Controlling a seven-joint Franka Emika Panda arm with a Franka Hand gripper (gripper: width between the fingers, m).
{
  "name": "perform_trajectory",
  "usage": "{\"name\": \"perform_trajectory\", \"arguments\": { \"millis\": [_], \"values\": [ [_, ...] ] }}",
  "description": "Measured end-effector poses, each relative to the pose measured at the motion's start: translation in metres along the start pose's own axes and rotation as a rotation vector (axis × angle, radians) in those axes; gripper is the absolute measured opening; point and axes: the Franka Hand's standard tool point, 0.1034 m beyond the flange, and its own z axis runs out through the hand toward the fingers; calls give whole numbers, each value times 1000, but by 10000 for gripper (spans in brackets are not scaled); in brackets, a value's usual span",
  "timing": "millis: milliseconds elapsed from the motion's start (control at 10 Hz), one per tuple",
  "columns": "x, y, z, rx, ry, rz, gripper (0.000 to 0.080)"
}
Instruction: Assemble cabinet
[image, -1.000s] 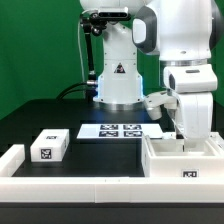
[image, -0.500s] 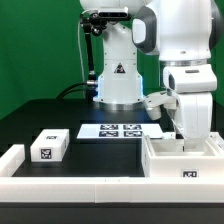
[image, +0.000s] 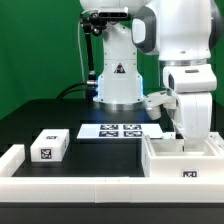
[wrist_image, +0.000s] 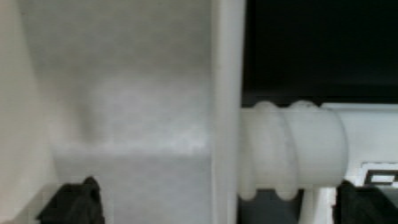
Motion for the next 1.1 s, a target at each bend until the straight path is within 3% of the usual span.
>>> {"name": "perform_trajectory", "arguments": {
  "millis": [200,500,700,800,1100],
  "values": [
    [9,-5,-34,-17,-17,20,649],
    [30,-38,-53,-17,-19,39,649],
    [57,-59,-45,6,-7,53,649],
    [55,-60,-37,-20,18,59,649],
    [52,-62,-34,-10,16,67,649]
  ]
}}
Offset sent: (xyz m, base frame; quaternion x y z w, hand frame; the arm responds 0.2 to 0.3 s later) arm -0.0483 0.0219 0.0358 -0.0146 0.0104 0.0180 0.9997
